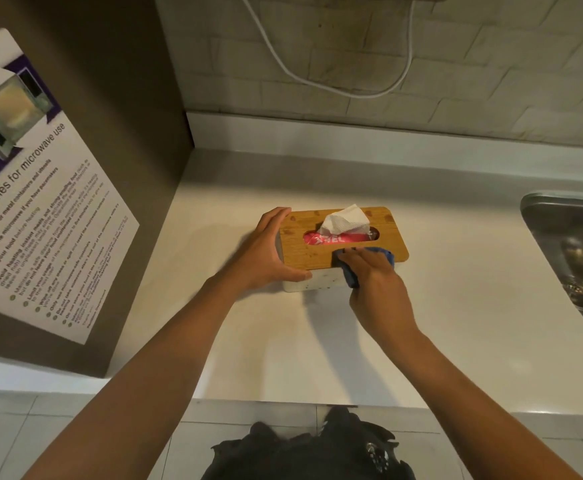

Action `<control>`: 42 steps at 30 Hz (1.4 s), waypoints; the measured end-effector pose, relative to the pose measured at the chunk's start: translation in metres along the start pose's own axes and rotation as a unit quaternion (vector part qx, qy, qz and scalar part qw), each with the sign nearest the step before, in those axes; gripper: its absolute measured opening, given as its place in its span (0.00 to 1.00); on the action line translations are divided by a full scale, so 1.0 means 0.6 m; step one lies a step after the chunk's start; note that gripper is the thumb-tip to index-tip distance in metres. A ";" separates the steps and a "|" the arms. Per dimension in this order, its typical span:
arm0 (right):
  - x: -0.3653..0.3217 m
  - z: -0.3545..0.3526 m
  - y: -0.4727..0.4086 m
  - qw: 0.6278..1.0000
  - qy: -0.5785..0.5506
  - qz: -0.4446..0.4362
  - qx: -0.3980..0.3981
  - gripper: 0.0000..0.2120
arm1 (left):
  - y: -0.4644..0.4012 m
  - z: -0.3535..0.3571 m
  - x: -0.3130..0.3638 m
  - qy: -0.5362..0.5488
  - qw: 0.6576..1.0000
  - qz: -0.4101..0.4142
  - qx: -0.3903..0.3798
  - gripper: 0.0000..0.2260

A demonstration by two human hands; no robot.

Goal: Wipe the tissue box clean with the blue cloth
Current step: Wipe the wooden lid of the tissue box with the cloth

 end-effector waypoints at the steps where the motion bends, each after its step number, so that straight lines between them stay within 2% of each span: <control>1: 0.010 -0.005 -0.005 1.000 0.003 0.012 0.010 0.15 | 0.000 0.000 0.000 0.003 1.000 0.000 0.000 0.55; 5: -0.015 -0.002 -0.028 0.999 0.011 0.021 0.040 0.15 | 0.001 0.001 0.002 0.006 1.000 -0.002 0.007 0.55; 10: -0.043 0.026 -0.009 1.000 -0.009 -0.023 0.009 0.12 | -0.001 0.002 -0.002 0.002 1.000 0.003 0.007 0.56; 12: -0.029 0.015 0.003 0.999 -0.018 -0.028 0.006 0.16 | 0.001 0.002 -0.002 0.005 1.000 0.001 0.006 0.56; 14: -0.008 0.000 0.002 1.000 -0.013 -0.012 0.008 0.18 | 0.002 0.001 0.000 0.011 1.000 0.001 0.004 0.56; 17: 0.006 -0.010 -0.025 1.000 0.001 0.023 0.019 0.14 | 0.002 0.002 0.000 0.010 1.000 0.001 -0.002 0.55; 22: -0.036 0.028 -0.016 1.000 0.001 -0.005 0.003 0.12 | 0.001 0.001 0.002 0.009 1.000 0.004 0.001 0.57; 25: -0.034 0.023 0.007 0.999 -0.015 -0.031 -0.003 0.16 | 0.001 0.000 0.002 0.004 1.000 0.008 0.002 0.57; 29: -0.012 0.003 -0.012 1.000 -0.009 -0.002 0.017 0.12 | 0.000 0.002 0.001 0.001 1.000 0.006 0.002 0.56; 32: -0.037 0.017 -0.027 1.000 -0.007 0.005 0.028 0.11 | -0.002 0.003 0.001 -0.006 1.000 0.010 0.004 0.57; 35: -0.070 0.030 -0.009 0.999 -0.012 -0.036 0.023 0.16 | -0.003 0.002 0.000 -0.002 1.000 0.016 0.010 0.57; 38: -0.055 0.023 0.016 0.998 -0.027 -0.057 0.002 0.22 | -0.001 0.002 0.000 0.000 1.000 0.015 0.009 0.57; 42: -0.012 0.005 -0.004 1.000 -0.010 0.001 0.027 0.16 | -0.001 0.002 0.003 -0.004 1.000 0.011 0.004 0.57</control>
Point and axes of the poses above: each hand's wrist, its own y-axis away from the middle knuckle, its own z-axis out of the palm, x = y × z, the point moved 7 cm from there along -y, towards the middle knuckle, and after that the axes turned 12 degrees about -y, right-handed, at the moved point
